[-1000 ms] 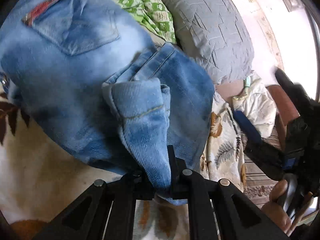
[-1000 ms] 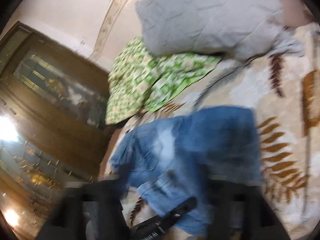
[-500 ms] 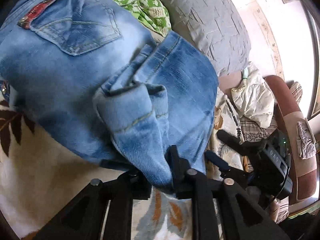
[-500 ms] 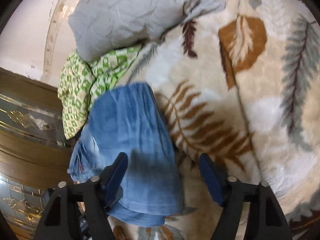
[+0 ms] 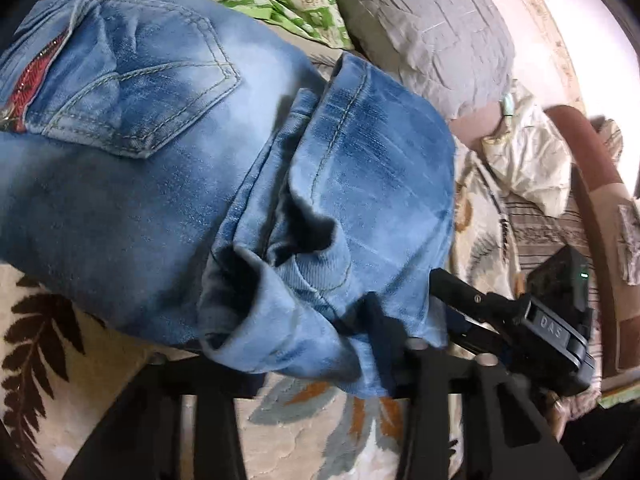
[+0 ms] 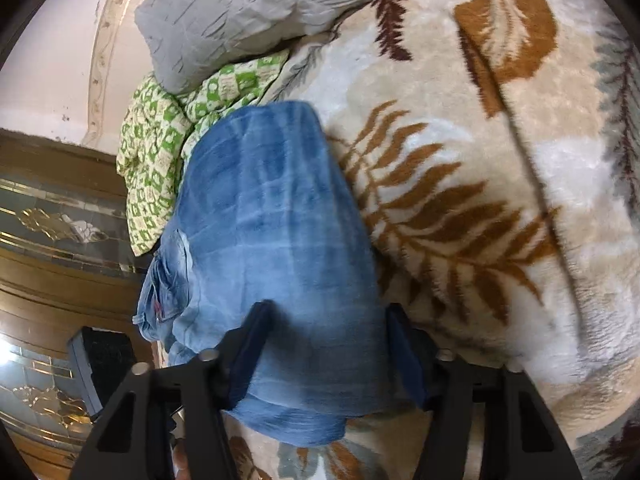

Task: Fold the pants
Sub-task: 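Lower the folded end onto the jeans and open both grippers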

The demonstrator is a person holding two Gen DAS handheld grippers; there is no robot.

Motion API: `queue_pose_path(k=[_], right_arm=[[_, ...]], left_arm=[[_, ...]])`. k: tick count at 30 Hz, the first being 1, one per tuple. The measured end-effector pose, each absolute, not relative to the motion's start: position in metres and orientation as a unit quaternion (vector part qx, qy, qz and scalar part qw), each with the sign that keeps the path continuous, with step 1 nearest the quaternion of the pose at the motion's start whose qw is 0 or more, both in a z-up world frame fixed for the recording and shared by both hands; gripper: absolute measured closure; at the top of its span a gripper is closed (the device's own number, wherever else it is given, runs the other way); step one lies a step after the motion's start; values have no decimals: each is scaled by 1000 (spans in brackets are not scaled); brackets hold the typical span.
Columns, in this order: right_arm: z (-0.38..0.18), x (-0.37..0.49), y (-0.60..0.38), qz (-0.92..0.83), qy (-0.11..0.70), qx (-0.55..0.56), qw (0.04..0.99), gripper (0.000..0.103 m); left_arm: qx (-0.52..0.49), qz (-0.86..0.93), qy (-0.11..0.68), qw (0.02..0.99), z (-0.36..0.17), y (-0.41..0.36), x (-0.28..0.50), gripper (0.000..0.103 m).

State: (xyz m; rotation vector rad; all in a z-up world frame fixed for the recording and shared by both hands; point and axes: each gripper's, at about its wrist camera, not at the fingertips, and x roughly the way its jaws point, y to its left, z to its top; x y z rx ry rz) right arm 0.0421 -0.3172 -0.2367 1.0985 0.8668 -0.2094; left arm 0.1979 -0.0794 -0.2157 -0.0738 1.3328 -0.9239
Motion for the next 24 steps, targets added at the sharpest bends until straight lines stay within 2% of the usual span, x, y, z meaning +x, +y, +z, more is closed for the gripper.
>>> queue_pose_path(k=[2,5,8,14,19,24], right_arm=[[-232,47,-311,-98,406,486,768,65],[-229,48,-309,-105,417,471,771,84],[-224,47,-310,-105,413,466,776,90],[-206,39,-308,-123,409,434,794,94],[-179,16,-314,-152,390,409,811,95],[-177,-7,-336,-187,377,418,805,102]], left_arm=[[-22,-404,600,690,-218,-86,193,79],[6,-395,589,704,-215,-96,183,82],[27,-391,582,712,-212,-110,174,85],[39,-390,574,719,-207,-126,154,93],[51,-395,559,727,-196,-157,131,94],[74,-396,552,730,-189,-183,116,94]])
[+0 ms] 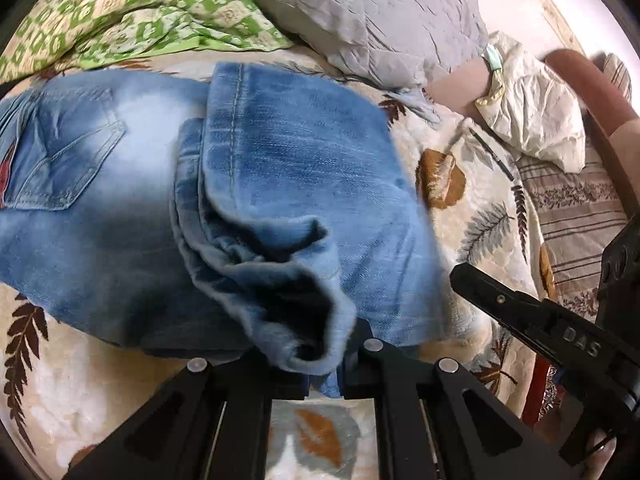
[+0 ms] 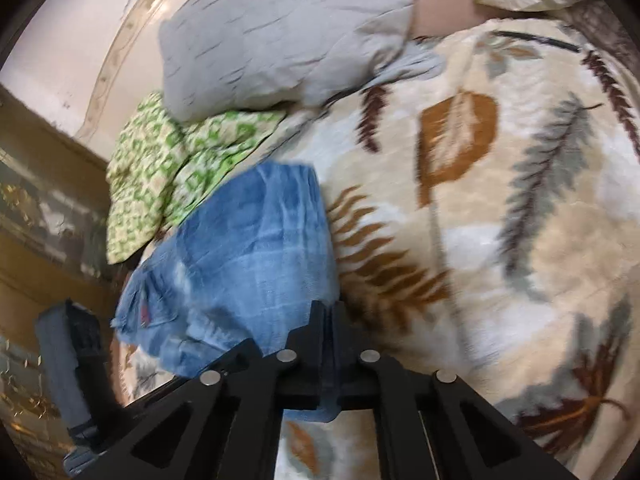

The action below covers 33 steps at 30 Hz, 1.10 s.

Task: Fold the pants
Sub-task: 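Lower the folded end onto the jeans and open both grippers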

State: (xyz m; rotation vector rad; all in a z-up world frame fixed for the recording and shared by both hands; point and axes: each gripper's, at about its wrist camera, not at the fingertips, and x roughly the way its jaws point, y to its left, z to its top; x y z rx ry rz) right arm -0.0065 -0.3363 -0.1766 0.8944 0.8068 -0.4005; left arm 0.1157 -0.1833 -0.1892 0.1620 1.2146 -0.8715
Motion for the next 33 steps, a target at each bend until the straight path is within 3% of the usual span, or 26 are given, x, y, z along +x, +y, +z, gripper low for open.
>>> queue_pose_path(k=[2,4,6,10,12,17,24,25,27,28,29,33], right_arm=[[-182,-9,-343,-173,367,440,801,102],[-186,-12,-346,-165,353,466,794,101],[-182,-10,-343,-171,354,460,797,101],[-173,-7,-333,-169,348,450,805,100],[-173,-4,-329,-166,352,444,807,100],[-181,7,-311,-146,377,424,811,100],[-179,13,-270,-100,377,409,825,100],[-177,13,-264,-96,375,405,829,97],[-173,13,-248,-91,376,386,838,68],[-172,13,-242,-95,376,379,840,34],[-171,13,-237,-98,374,375,843,21],[-168,12,-213,-121,370,343,855,21]], left_arm=[[105,-381,548,737,-196,-188,115,93],[134,-372,530,750,-196,-186,113,84],[150,-370,507,764,-192,-177,113,66],[173,-353,478,786,-185,-168,115,53],[206,-345,447,799,-182,-165,115,39],[252,-347,380,820,-166,-135,114,36],[228,-361,418,802,-166,-75,133,35],[220,-363,413,806,-165,-64,134,34],[206,-363,407,812,-169,-50,134,32],[198,-362,410,813,-171,-44,136,32],[195,-362,414,812,-171,-43,137,32],[195,-361,410,815,-165,-42,137,32]])
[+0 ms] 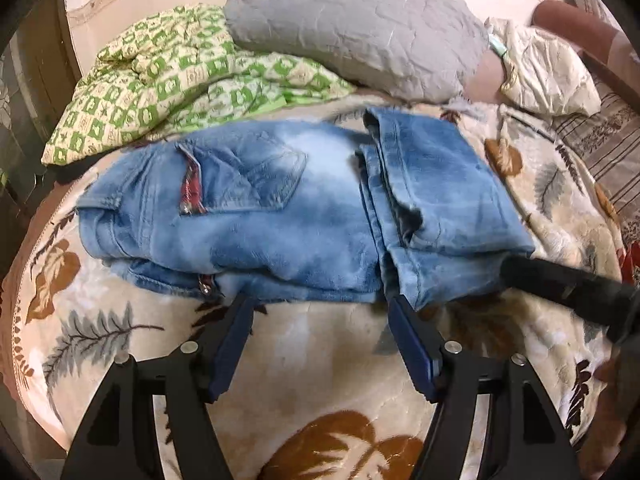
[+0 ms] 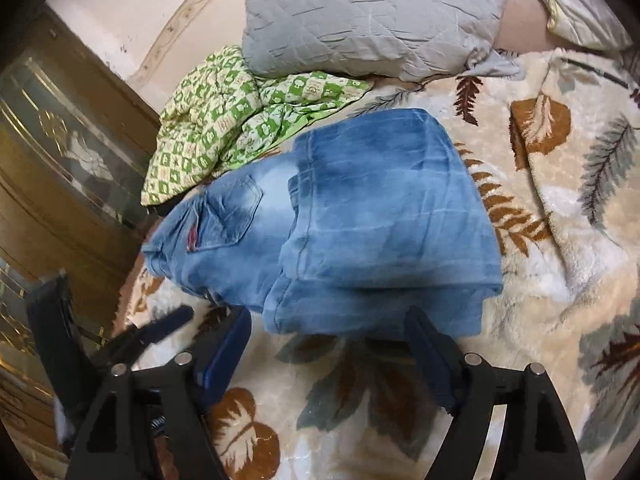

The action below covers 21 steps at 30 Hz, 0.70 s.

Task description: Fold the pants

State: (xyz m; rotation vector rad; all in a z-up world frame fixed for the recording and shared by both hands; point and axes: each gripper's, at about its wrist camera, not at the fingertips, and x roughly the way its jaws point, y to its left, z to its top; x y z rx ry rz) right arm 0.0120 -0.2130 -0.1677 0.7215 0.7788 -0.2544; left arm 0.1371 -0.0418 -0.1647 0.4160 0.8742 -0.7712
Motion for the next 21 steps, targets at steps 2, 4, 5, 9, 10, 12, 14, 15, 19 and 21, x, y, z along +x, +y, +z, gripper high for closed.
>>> queue_pose_path(k=[2,4,5,9,10,12,14,15,19,21], right_arm=[[-168,11,-204,-150,377,316,858,21],[-165,16,-196,-163,387,288,861,21],[-161,18,-195,-163,386,283,863,21],[-143,28,-193,-166,360,297,869,21],[-142,33,-194,-160,355,313,866,21],[-140,44,-189,-145,354,325,865,21],[-139,59,-181,-132,364,313,867,21],[-140,66,-176,-128,372,308,866,21],[-140,95,-163,-111,392,282,869,21],[-141,106,-162,-91,392,296,866,22]], left_arm=[[179,-367,413,814,-159,-38,143,32],[166,-365,422,813,-157,-34,152,32],[159,-360,425,815,-156,-32,158,32],[138,-335,443,820,-152,-19,187,32],[128,-325,453,820,-152,-13,198,32],[106,-322,474,813,-153,-3,214,32],[79,-314,490,809,-156,11,229,32],[69,-309,495,809,-158,17,235,32],[50,-266,520,810,-165,35,255,32],[33,-253,541,801,-170,44,264,32]])
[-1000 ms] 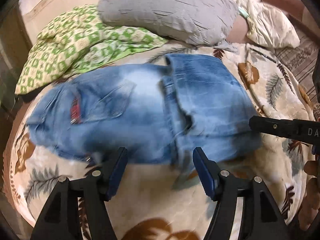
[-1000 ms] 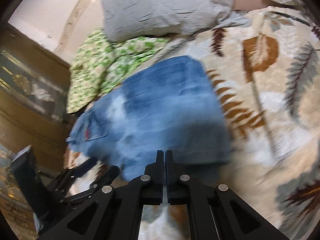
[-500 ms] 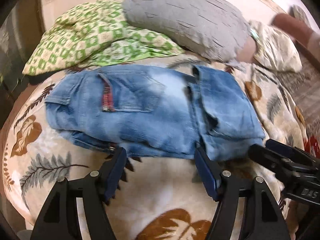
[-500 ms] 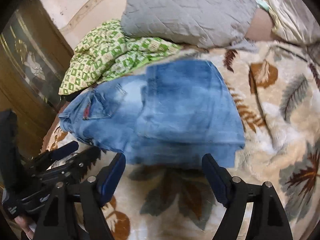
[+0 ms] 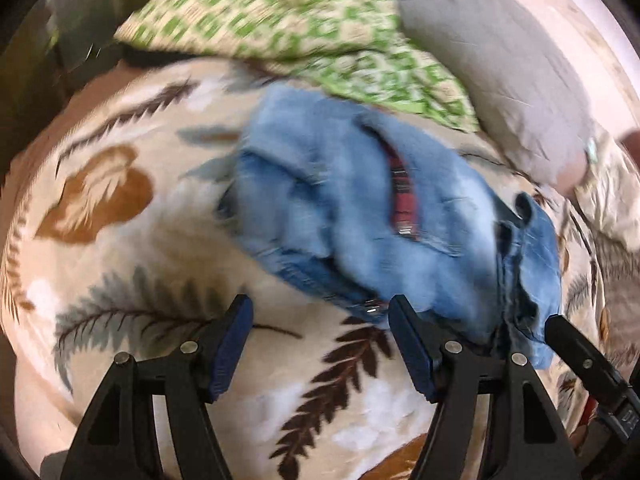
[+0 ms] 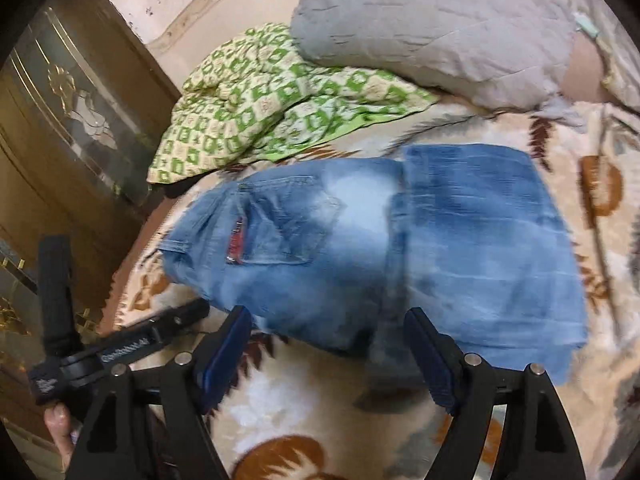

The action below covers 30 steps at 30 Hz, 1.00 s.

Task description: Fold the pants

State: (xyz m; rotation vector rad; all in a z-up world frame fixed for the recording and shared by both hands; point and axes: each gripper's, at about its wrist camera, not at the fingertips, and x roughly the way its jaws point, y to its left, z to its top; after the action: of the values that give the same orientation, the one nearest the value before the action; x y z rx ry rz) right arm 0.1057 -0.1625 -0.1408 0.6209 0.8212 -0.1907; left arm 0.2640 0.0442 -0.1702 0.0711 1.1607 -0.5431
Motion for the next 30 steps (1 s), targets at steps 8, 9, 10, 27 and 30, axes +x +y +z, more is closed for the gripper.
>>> queue_pose_path(k=[8,9,10,27,30], right_arm=[[-151,128,-154,-41,380,314,869,23],[-153,130,-154,-40,381,317,868,23],[-157,133,-154,-35,383,323,865,24],[-182,183,-156,-7,410,359,838,37],[-184,190,-151,-8,420,348,838,39]], left_arm=[[-75,-217,596,769,-200,71,302,33],[-92,-216,604,761,-206,72,308,34],[-104,-212,614,753,-211,71,313,36],[-182,-220,605,743,-215,68,308,60],[-178,-242,584,754,-203,68,302,57]])
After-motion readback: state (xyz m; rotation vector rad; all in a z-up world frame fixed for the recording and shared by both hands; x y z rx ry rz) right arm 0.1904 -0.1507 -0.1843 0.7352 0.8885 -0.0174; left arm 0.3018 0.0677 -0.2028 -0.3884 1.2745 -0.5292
